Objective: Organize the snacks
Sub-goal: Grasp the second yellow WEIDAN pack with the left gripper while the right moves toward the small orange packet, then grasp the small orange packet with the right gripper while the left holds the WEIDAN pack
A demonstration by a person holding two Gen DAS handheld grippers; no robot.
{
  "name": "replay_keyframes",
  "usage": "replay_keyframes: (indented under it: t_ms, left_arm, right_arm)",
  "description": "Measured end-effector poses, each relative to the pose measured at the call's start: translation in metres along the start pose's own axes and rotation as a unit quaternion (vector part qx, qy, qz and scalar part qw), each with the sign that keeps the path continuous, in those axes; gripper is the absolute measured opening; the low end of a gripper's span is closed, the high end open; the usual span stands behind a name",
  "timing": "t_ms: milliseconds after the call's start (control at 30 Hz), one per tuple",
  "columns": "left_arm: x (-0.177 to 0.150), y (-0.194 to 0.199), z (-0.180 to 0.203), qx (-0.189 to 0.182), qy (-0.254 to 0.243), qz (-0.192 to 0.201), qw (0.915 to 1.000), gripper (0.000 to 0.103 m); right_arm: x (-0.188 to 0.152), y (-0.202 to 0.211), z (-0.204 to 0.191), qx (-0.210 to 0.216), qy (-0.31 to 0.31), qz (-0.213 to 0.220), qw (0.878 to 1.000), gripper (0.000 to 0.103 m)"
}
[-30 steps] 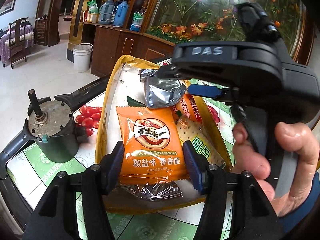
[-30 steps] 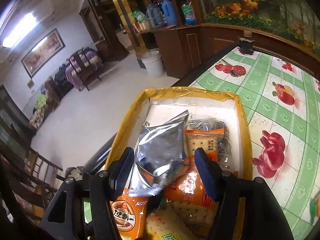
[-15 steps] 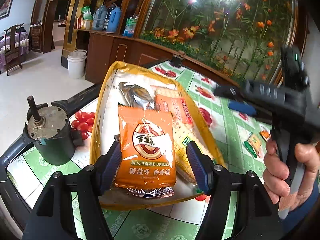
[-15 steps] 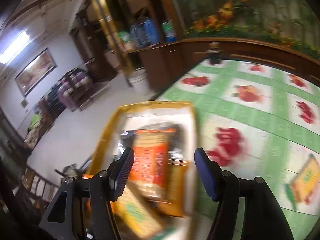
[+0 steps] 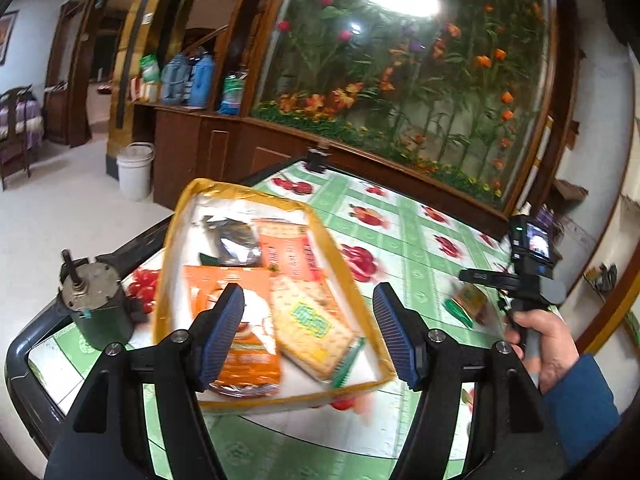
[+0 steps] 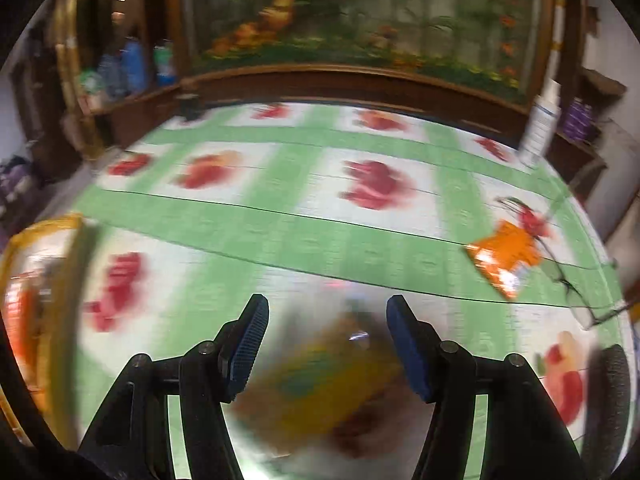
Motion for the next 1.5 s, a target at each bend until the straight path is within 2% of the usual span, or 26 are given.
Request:
replay_keyframes:
  t_ms: [100, 200, 300, 433, 500, 567, 733, 833, 900, 967, 1067, 1167, 1200, 1233, 1267, 1333, 1500]
  left_arm:
    - [-0.002, -0.004, 0.014, -0.009, -0.023, -0.013, 0.9996, 0.066]
    - [-0.005, -0.008, 0.027, -0.016, -0.042, -0.024, 0.9987, 0.066]
    - [-0.007, -0.01, 0.04, -0.027, -0.061, -0.036, 0.9971, 0.066]
    - [-0.013, -0.014, 0.063, -0.048, -0.092, -0.06, 0.9928, 0.068]
    - [-0.016, -0.018, 0.076, -0.062, -0.107, -0.075, 0.9895, 0.074]
    - [-0.019, -0.023, 0.09, -0.078, -0.121, -0.09, 0.9855, 0.074]
    - [-0.021, -0.055, 0.135, -0.106, -0.17, -0.156, 0.9673, 0.074]
    - [-0.019, -0.078, 0.159, -0.105, -0.193, -0.188, 0.9572, 0.074]
    - [-0.021, -0.09, 0.17, -0.096, -0.201, -0.198, 0.9545, 0.074]
    - [-0.024, -0.108, 0.184, -0.091, -0.218, -0.22, 0.9464, 0.074]
    - [-0.03, -0.131, 0.2, -0.044, -0.242, -0.232, 0.941, 0.074]
    - [-0.033, -0.147, 0.201, -0.016, -0.235, -0.234, 0.9432, 0.074]
    - [-0.034, -0.15, 0.199, -0.014, -0.225, -0.23, 0.9466, 0.069]
    - [-0.035, -0.151, 0.196, -0.016, -0.218, -0.23, 0.9483, 0.058]
    - [-0.035, -0.154, 0.194, -0.019, -0.213, -0.234, 0.9483, 0.052]
    - [-0.035, -0.152, 0.191, -0.011, -0.215, -0.219, 0.9519, 0.047]
    - [-0.028, -0.154, 0.174, -0.014, -0.185, -0.206, 0.9608, 0.045]
  right_arm:
    - [-0.004, -0.012, 0.005, 0.028, 0.001, -0.024, 0.999, 0.062]
    - [-0.012, -0.008, -0.01, 0.047, 0.041, -0.034, 0.997, 0.061]
    - [-0.027, 0.0, -0.028, 0.082, 0.096, -0.05, 0.991, 0.061]
    - [-0.044, 0.021, -0.03, 0.136, 0.118, -0.054, 0.982, 0.059]
    - [-0.045, 0.038, -0.015, 0.147, 0.095, -0.043, 0.984, 0.06]
    - [-0.044, 0.055, 0.01, 0.157, 0.061, -0.026, 0.985, 0.062]
    - [-0.046, 0.08, 0.066, 0.159, -0.007, 0.008, 0.987, 0.062]
    - [-0.046, 0.085, 0.099, 0.153, -0.049, 0.021, 0.987, 0.063]
    - [-0.044, 0.085, 0.118, 0.159, -0.077, 0.026, 0.984, 0.064]
    - [-0.042, 0.083, 0.133, 0.159, -0.1, 0.028, 0.982, 0.064]
    - [-0.042, 0.081, 0.152, 0.159, -0.13, 0.029, 0.978, 0.064]
    - [-0.041, 0.079, 0.168, 0.156, -0.156, 0.034, 0.975, 0.064]
    - [-0.041, 0.078, 0.172, 0.156, -0.163, 0.034, 0.974, 0.064]
    - [-0.041, 0.076, 0.175, 0.157, -0.17, 0.033, 0.972, 0.064]
    - [-0.041, 0.074, 0.179, 0.158, -0.178, 0.032, 0.971, 0.064]
    - [-0.041, 0.07, 0.18, 0.155, -0.183, 0.03, 0.97, 0.064]
    - [-0.035, 0.056, 0.174, 0.137, -0.191, 0.02, 0.972, 0.064]
Point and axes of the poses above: each gripper's, at about its wrist camera, not at the fingertips, and y roughly against the way its jaws point, z to its right, x to its top, the point moved 1 cm from there along -y, roughly the way its jaws point, and after that the axes turned 9 degrees about -z, right-handed, at the moved point
